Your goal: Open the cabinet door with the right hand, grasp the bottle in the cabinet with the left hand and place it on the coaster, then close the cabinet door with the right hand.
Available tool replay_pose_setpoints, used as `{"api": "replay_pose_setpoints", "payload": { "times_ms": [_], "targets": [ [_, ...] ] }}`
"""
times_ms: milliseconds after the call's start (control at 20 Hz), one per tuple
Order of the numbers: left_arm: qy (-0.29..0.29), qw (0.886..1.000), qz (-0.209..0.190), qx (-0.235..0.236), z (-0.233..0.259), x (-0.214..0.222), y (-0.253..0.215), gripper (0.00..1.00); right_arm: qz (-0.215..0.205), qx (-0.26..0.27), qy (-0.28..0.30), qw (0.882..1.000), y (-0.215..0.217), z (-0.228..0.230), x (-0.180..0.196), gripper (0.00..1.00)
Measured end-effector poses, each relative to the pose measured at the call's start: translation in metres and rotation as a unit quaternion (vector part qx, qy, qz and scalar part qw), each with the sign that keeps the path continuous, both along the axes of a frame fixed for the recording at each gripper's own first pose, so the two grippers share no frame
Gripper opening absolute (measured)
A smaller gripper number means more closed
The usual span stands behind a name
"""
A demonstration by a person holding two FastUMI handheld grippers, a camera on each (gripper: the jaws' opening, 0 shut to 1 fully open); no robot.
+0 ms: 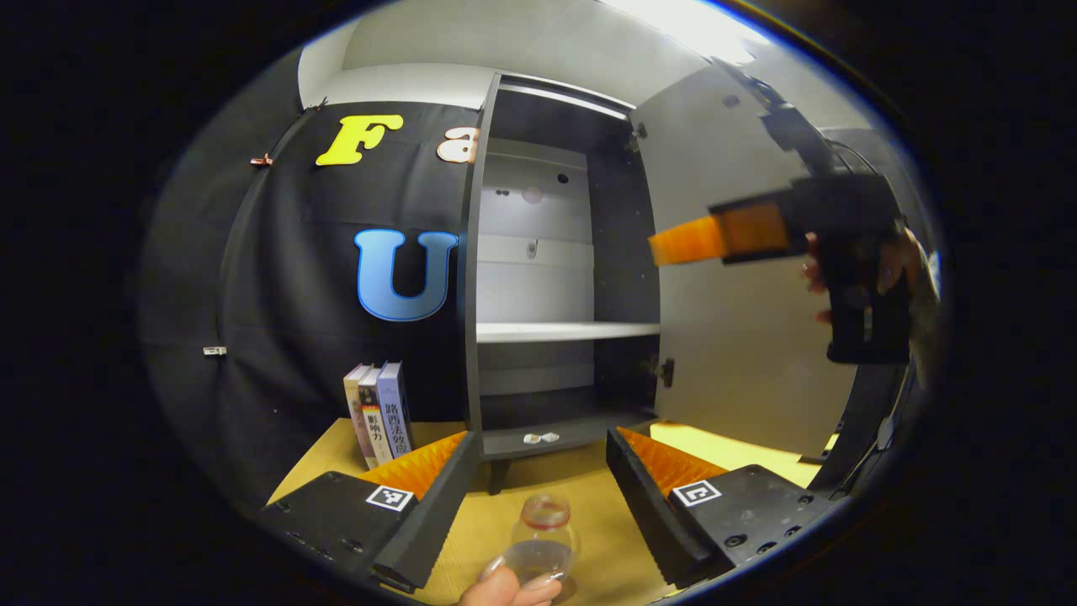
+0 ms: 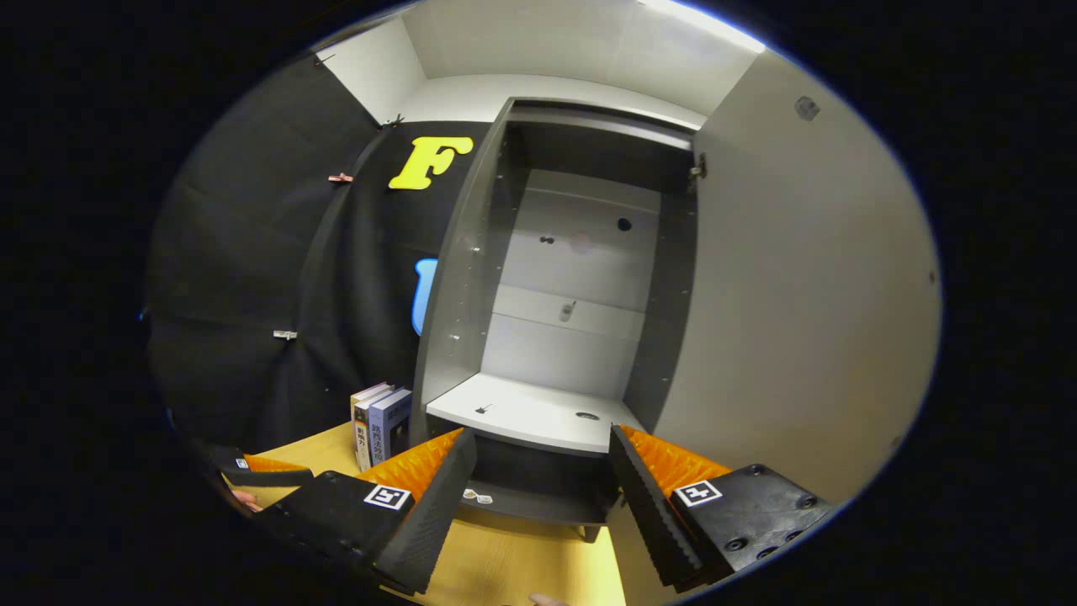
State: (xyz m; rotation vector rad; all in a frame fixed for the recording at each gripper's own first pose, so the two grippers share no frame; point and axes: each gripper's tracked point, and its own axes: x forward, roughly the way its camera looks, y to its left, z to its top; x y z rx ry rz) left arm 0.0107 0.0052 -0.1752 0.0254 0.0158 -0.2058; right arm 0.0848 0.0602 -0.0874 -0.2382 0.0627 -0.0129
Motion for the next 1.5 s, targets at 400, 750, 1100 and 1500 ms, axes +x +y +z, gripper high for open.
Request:
{"api": "replay_pose_setpoints", "payload": {
  "times_ms": [400,750,1100,1500],
  "targets": [
    [0.018,0.997,-0.059,-0.051,0.111,0.012,-0.027,0.98,-0.154,0.108,0.021,0.982,-0.096,0.031,-0.131,1.0],
    [-0.008,0.999,-0.034,-0.011,0.138,0.046,-0.082,0.92,-0.221,0.129,-0.003,0.967,-0.212,0.05,-0.184,0.98],
    [0.007,1.0,0.028,-0.001,0.126,0.04,-0.124,0.95,-0.074,0.139,-0.004,0.988,-0.23,0.074,-0.151,0.91],
    [0.033,0.993,0.113,0.0,0.11,0.019,-0.1,0.95,0.071,0.185,0.044,0.979,-0.169,0.059,-0.115,0.96]
  ]
}}
